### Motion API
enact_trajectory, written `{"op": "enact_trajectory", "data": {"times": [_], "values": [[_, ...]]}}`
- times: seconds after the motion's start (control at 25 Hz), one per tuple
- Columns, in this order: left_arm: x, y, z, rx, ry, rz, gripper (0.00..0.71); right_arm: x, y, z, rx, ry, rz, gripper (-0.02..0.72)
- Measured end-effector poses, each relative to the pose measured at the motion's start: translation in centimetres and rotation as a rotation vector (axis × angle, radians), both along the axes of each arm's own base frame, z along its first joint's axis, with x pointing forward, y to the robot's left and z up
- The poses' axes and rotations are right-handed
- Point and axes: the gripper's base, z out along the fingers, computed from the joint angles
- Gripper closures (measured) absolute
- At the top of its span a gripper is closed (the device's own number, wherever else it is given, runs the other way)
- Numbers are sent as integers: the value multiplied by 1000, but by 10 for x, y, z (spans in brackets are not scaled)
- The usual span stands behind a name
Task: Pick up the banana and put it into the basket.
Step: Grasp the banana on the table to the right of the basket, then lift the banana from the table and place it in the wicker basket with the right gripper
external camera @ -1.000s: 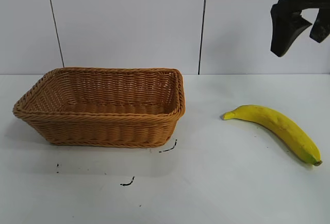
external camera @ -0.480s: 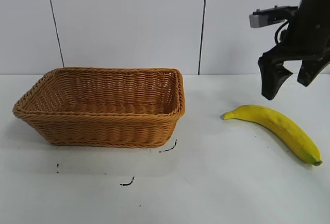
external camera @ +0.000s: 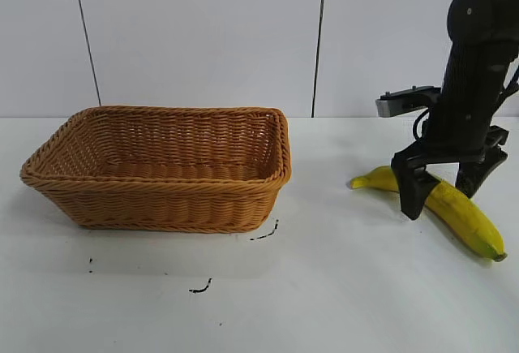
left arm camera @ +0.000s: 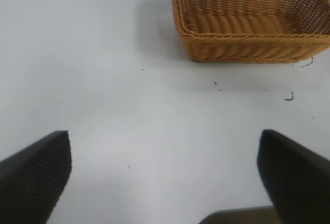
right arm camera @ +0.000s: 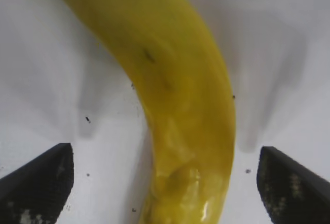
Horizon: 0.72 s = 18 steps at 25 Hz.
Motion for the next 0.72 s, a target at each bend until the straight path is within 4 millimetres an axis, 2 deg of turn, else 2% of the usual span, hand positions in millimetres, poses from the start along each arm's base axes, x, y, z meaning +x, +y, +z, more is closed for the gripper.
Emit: {"op": "enact_trajectory", "data": {"times": [0.24,0.56,0.64,0.72], "values": [[0,0,0,0,0,0,15,2,-1,0,-5,-26,-17,377],[0,0,0,0,0,0,15,2,-1,3,-7,-9,-20,386],[0,0,0,0,0,0,15,5,-1,13,-9,4,-21,386],[0,0,0,0,0,0,15,10,0,33,-8,-8,-24,386]]}}
